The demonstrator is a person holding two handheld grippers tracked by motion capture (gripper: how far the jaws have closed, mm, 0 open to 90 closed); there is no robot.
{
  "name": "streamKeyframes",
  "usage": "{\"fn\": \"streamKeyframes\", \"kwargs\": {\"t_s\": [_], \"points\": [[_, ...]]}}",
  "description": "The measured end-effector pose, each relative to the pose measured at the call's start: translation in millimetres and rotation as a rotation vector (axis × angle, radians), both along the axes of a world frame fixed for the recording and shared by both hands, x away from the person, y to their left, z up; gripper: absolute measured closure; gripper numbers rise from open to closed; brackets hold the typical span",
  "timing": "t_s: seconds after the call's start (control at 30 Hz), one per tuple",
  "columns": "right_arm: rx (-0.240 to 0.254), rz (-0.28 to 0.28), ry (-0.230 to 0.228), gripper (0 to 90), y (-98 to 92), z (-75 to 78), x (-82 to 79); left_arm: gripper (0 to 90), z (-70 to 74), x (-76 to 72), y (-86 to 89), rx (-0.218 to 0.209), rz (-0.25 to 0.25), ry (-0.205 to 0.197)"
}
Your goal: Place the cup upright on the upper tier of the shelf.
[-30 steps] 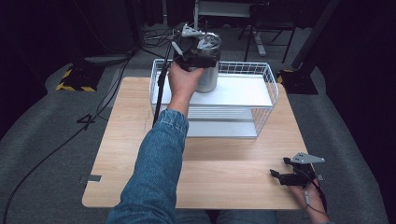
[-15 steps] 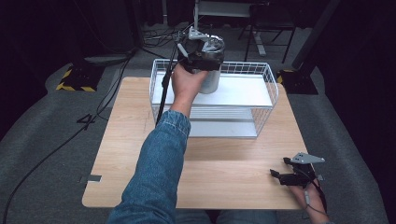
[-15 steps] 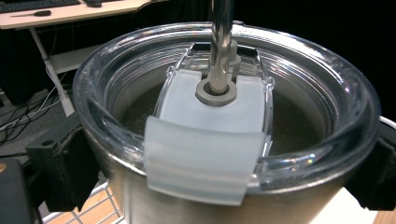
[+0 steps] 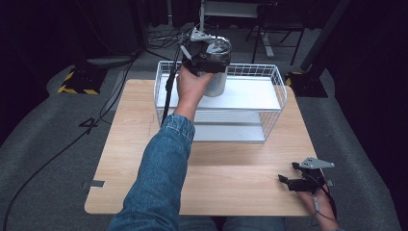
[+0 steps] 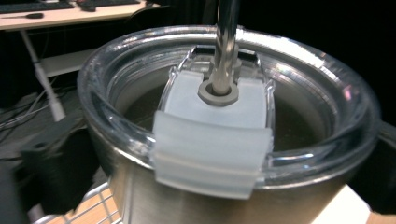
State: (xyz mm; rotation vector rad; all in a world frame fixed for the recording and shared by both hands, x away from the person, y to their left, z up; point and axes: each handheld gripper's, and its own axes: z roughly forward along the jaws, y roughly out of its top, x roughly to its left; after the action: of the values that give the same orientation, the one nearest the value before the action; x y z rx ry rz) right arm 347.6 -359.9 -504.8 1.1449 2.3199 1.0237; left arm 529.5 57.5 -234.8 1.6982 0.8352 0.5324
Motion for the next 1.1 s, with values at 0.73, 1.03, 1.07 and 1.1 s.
{"fn": "streamKeyframes", "kwargs": {"t_s": [0.73, 1.03, 1.07, 1.1], "points": [[-0.003, 0.007, -0.001, 15.7, 0.2, -0.2, 0.3, 0.0, 8.9, -50.6, 27.5, -0.004, -0.043, -0.088], [-0.003, 0.008, 0.000, 15.6, 0.1, -0.2, 0.4, 0.0, 16.3, -97.2, 37.0, -0.008, -0.117, -0.128], [-0.005, 0.010, 0.000, 15.5, -0.1, -0.2, 0.4, 0.0, 16.3, -97.2, 37.0, -0.008, -0.117, -0.128], [-0.004, 0.010, 0.000, 15.5, 0.0, -0.2, 0.4, 0.0, 16.1, -107.5, 40.0, -0.007, -0.130, -0.133]]}}
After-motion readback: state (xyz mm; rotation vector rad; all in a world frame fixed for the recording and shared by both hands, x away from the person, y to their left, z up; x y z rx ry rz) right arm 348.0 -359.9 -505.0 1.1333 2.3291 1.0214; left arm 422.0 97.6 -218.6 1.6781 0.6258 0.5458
